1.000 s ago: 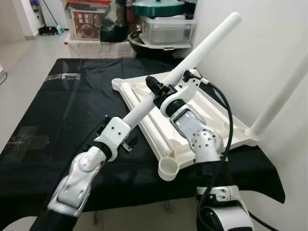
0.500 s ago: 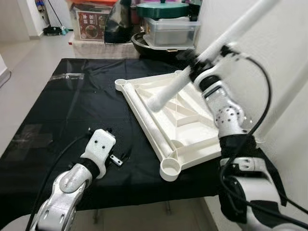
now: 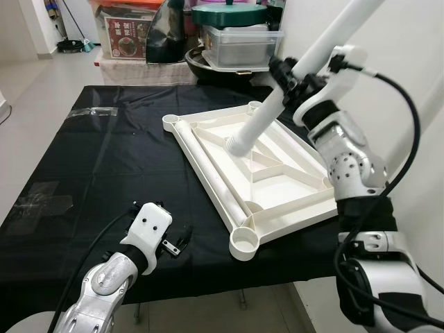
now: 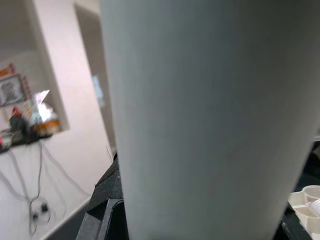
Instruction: Building children table
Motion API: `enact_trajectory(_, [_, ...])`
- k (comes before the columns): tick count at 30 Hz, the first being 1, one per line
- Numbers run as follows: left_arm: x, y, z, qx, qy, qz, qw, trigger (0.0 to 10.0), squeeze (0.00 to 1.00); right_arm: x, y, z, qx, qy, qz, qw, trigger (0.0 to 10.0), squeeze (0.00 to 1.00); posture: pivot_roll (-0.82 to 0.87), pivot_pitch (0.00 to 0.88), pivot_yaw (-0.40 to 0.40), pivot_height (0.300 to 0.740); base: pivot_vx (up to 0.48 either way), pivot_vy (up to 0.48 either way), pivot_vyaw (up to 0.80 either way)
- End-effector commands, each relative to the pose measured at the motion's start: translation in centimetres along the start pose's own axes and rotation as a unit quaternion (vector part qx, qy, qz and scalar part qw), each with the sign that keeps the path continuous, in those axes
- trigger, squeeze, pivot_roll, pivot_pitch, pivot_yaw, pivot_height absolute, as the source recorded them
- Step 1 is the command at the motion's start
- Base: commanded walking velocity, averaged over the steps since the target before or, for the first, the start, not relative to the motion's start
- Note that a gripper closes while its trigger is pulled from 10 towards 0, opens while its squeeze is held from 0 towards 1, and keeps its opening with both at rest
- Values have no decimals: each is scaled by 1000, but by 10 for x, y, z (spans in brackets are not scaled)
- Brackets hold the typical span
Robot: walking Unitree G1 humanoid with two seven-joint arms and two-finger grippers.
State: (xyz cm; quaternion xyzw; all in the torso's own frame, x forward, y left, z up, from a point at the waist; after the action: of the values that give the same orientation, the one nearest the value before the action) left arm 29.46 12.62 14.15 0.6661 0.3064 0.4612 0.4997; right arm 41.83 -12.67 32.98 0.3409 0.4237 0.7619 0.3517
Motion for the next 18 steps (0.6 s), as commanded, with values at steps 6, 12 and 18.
enact_trajectory(6, [-6,-2,0,4,-2,-14,1000,10000,0,3,-4,-2,20,26,-19,999,0,0,106,0,-77,740,0,0,0])
enact_trajectory(12, [-6,-2,-1,4,1,-15,1000,10000,0,4,-7,-4,25,35,-21,999,0,0,108,0,-79,740,0,0,0])
enact_trajectory(18, [-3,-6,-3,11,7,-17,1000,10000,0,9,-11,-4,33,44,-23,998,0,0,103,0,-80,740,0,0,0])
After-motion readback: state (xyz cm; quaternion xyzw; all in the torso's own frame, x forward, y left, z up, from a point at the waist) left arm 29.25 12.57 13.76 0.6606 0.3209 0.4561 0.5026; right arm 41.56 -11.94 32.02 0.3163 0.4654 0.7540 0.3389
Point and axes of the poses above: a point about 5 cm out from each wrist's last joint towards the gripper, its own z axis pointing out of the wrist towards the gripper, its own y axis along the axis of the wrist's last joint, x = y × z, the point moved 5 cm from there along z, pointing out of the wrist towards the gripper, and after that the axes turned 1 degree about z, right-handed, at the moved point
